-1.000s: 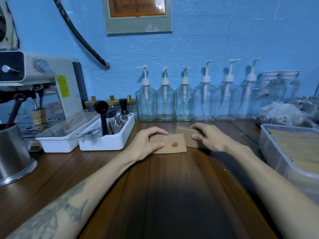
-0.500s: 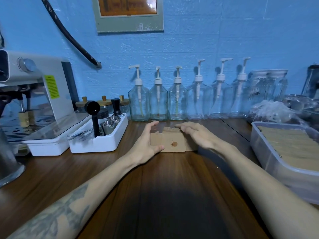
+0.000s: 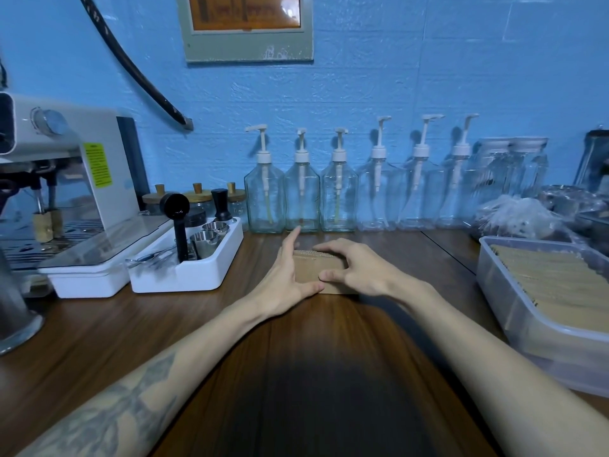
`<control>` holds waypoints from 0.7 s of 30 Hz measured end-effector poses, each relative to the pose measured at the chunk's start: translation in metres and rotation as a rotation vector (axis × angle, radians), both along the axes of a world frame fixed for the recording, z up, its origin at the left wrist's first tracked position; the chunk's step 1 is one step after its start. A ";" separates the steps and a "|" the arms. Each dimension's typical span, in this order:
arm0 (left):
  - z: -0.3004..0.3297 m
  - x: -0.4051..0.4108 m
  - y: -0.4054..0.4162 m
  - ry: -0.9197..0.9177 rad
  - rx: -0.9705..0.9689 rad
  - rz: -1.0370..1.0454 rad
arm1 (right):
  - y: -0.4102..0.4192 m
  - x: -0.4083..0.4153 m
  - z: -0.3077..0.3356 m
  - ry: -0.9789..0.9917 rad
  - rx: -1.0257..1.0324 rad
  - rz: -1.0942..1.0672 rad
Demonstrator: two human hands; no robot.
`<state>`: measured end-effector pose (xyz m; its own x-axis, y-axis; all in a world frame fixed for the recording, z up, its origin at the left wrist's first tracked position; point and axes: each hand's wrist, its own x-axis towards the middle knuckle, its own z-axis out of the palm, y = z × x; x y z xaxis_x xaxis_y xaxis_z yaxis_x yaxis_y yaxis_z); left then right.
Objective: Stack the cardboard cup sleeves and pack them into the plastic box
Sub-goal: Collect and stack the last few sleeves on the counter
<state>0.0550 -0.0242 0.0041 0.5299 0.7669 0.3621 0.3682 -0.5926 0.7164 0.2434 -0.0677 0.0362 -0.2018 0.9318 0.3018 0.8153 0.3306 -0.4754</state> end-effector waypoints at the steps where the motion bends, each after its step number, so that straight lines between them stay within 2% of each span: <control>1: 0.000 0.000 0.001 0.006 -0.001 0.003 | 0.000 0.000 0.000 -0.012 0.001 0.005; 12: -0.003 -0.003 0.010 -0.007 0.034 0.030 | 0.002 -0.001 0.001 -0.036 0.061 -0.066; 17: 0.006 -0.004 0.007 -0.162 -0.216 0.090 | 0.001 -0.002 0.001 -0.015 0.016 -0.058; 21: 0.006 0.010 0.011 -0.232 -0.289 0.158 | 0.000 -0.005 0.000 0.034 -0.005 -0.027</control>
